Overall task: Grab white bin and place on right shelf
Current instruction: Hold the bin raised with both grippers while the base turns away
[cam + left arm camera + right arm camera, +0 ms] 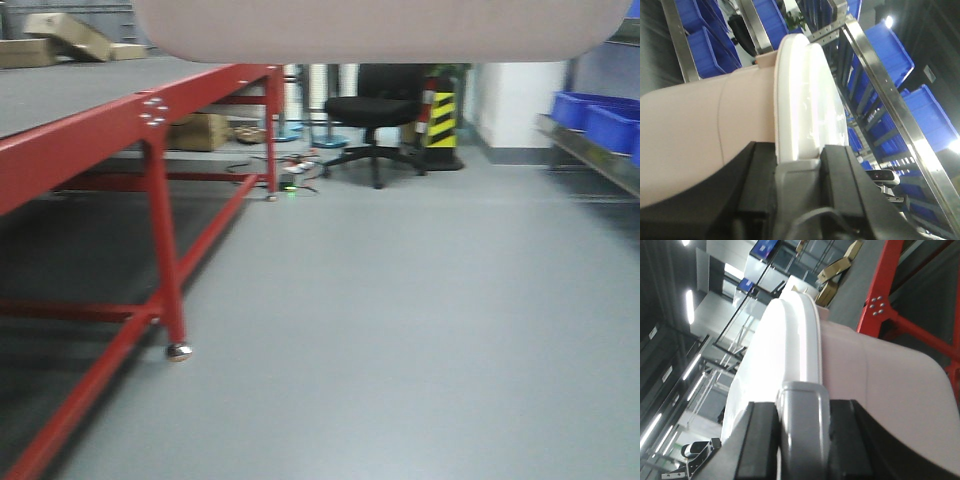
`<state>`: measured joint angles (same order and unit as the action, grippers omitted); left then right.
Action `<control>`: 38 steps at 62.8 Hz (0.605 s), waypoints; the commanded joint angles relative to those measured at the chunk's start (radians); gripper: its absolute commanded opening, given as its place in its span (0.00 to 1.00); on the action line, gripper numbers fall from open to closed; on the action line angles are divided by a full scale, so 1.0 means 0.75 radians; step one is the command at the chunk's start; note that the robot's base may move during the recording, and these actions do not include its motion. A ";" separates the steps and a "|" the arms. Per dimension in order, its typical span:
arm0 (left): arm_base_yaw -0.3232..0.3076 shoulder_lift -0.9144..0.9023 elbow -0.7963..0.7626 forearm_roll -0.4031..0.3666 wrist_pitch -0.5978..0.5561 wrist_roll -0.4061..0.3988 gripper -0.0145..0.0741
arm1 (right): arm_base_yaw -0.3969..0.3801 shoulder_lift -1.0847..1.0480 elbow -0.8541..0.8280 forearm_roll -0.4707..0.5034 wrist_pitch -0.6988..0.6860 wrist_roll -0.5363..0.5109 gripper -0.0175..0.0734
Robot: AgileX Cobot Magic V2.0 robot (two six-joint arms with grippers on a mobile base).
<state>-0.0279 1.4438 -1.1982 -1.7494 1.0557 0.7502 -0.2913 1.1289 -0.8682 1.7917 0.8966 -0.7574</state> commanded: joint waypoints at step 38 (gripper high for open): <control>-0.048 -0.064 -0.048 -0.155 0.359 -0.002 0.02 | 0.030 -0.045 -0.042 0.123 0.192 -0.014 0.27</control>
<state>-0.0279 1.4438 -1.1982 -1.7494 1.0557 0.7502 -0.2913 1.1289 -0.8682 1.7917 0.8966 -0.7574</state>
